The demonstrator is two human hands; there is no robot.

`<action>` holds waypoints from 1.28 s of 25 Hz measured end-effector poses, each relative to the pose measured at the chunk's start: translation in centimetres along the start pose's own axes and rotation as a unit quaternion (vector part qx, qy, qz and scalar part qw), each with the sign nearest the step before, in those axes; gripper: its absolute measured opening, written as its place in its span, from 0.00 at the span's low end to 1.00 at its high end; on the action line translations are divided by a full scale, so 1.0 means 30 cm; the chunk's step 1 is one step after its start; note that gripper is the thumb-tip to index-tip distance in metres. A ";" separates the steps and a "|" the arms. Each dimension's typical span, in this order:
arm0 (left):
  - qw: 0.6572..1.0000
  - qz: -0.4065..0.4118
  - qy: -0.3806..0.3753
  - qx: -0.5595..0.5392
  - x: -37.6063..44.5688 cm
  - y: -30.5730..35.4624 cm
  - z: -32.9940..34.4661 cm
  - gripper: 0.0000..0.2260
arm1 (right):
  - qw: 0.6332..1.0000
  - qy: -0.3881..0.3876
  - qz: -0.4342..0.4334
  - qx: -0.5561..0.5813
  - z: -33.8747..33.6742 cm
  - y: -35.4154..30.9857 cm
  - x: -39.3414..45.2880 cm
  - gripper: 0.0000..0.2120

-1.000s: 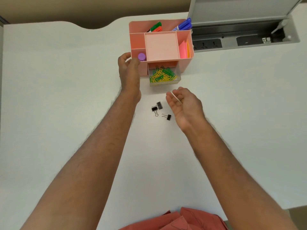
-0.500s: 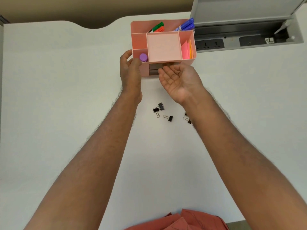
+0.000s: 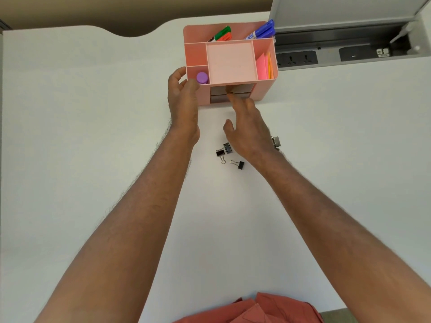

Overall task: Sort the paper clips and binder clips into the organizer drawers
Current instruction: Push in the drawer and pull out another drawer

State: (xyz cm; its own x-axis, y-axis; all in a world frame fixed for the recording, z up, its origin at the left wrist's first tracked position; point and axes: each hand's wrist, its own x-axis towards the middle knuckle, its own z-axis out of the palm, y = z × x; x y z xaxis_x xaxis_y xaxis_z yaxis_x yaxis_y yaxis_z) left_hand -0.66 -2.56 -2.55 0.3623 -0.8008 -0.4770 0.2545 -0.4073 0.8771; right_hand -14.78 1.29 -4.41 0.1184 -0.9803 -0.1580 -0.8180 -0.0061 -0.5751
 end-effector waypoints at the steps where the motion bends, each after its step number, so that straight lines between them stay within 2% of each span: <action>1: 1.000 0.000 -0.001 0.001 0.000 0.000 -0.002 0.13 | 1.000 -0.001 0.000 -0.022 0.003 0.002 0.007 0.32; 11: 1.000 0.002 -0.001 0.011 -0.004 0.005 -0.001 0.14 | 0.996 -0.006 0.001 -0.091 0.029 0.019 0.012 0.35; 15: 1.000 -0.006 -0.005 0.003 -0.015 0.013 -0.003 0.14 | 0.995 0.032 -0.013 -0.097 0.026 0.036 -0.029 0.31; 20: 1.000 -0.002 -0.003 0.000 -0.012 0.012 -0.005 0.15 | 0.994 0.042 -0.038 -0.091 0.056 0.067 -0.138 0.30; 25: 1.000 0.006 0.001 -0.003 -0.025 0.019 -0.004 0.14 | 0.996 0.039 -0.037 -0.072 0.049 0.067 -0.141 0.30; 28: 1.000 0.007 -0.012 0.024 -0.028 0.008 -0.016 0.17 | 0.998 0.048 -0.041 -0.026 0.015 0.088 -0.153 0.28; 32: 0.987 0.069 0.017 0.144 -0.093 -0.090 -0.079 0.22 | 0.991 0.112 0.024 0.061 -0.036 0.185 -0.207 0.23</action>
State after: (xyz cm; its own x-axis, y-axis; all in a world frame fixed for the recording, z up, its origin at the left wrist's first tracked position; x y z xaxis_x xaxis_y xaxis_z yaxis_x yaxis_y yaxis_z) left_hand -0.23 1.82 -3.72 0.4076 -0.8436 -0.3495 -0.0637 -0.4081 0.9107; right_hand -20.66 7.13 -5.74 -0.0586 -0.9982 -0.0126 -0.7434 0.0520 -0.6669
